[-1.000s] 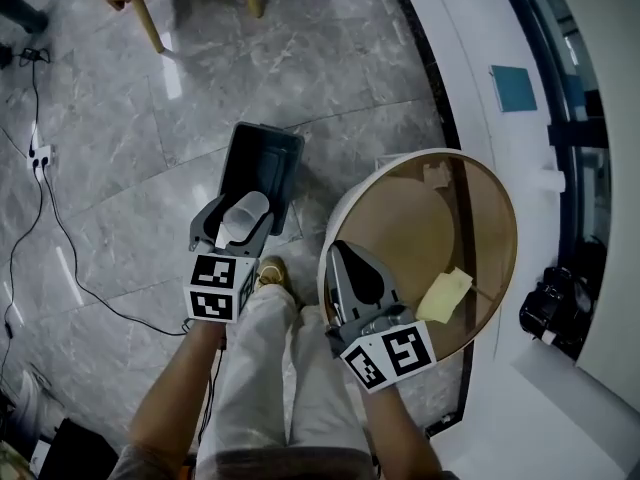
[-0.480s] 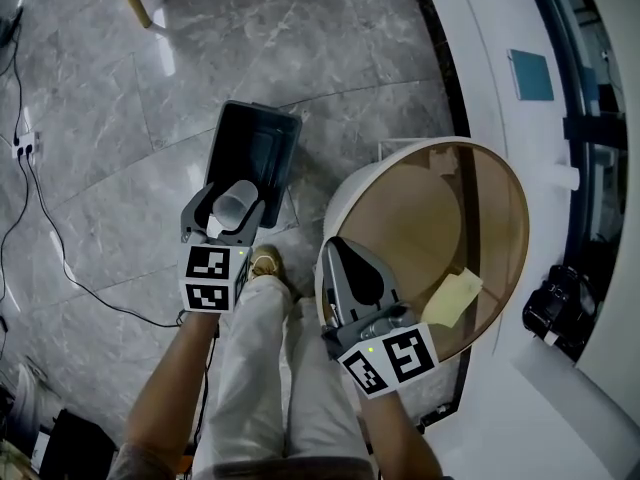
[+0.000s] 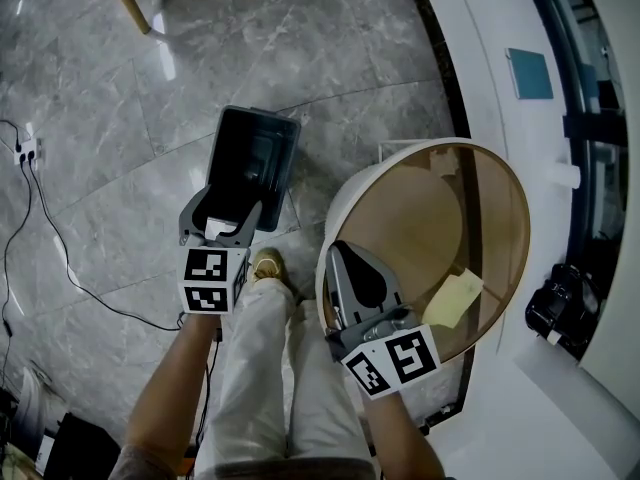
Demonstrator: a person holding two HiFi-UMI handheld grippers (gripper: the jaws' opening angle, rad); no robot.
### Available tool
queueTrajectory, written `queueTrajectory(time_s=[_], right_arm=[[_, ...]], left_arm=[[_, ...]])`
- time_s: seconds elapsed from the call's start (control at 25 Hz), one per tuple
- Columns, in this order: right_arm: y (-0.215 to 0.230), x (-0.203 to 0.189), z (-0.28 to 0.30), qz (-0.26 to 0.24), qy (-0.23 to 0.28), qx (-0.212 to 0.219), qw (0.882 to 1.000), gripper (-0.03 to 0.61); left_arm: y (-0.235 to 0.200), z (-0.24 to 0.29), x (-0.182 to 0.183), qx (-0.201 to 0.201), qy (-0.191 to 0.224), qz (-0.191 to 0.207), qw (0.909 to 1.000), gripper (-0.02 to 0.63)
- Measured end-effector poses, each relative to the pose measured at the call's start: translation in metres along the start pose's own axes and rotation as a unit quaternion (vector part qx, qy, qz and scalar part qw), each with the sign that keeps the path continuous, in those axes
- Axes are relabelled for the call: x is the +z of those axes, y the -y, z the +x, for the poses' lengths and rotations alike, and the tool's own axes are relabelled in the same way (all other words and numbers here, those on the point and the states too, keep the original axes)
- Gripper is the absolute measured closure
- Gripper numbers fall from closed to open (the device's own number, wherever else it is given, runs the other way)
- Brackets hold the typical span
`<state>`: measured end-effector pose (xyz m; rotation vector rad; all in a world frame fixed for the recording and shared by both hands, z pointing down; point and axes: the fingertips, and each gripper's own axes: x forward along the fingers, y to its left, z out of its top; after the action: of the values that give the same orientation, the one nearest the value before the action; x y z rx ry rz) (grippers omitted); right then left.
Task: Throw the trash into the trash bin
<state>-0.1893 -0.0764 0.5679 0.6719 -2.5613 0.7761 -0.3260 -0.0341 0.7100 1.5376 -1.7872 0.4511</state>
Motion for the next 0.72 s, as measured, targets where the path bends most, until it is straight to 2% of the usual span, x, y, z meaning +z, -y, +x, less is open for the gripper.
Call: queueTrajectory(time_s=[0.24,0.32,0.36,0.4,0.72], right_arm=[[-0.006,0.011,-0.006,0.000,0.008,-0.001,1.000,0.559],[-0.009,0.018,-0.011,-0.001,0.013,-0.001,1.000,0.559],[-0.010,0.023,-0.014,-0.001,0.016,-0.002,1.000,0.560],[-0.011,0.027,-0.017,-0.002,0.020,-0.003,1.000,0.558],[-0.005,0.066,-0.059,0.004,0.055,-0.023,0.998,0.560]], left_arm=[[0.014,-0.015,0.016,-0.015,0.008,0.005,0.9998,0.300],[0.017,-0.025,0.025,-0.005,0.013,0.013,0.9998,0.386],[0.017,-0.030,0.029,0.005,0.015,0.019,0.9997,0.508],[0.019,-0.034,0.034,0.011,0.016,0.022,0.9996,0.578],[0.061,-0.063,0.086,-0.007,0.029,0.036,0.9989,0.580]])
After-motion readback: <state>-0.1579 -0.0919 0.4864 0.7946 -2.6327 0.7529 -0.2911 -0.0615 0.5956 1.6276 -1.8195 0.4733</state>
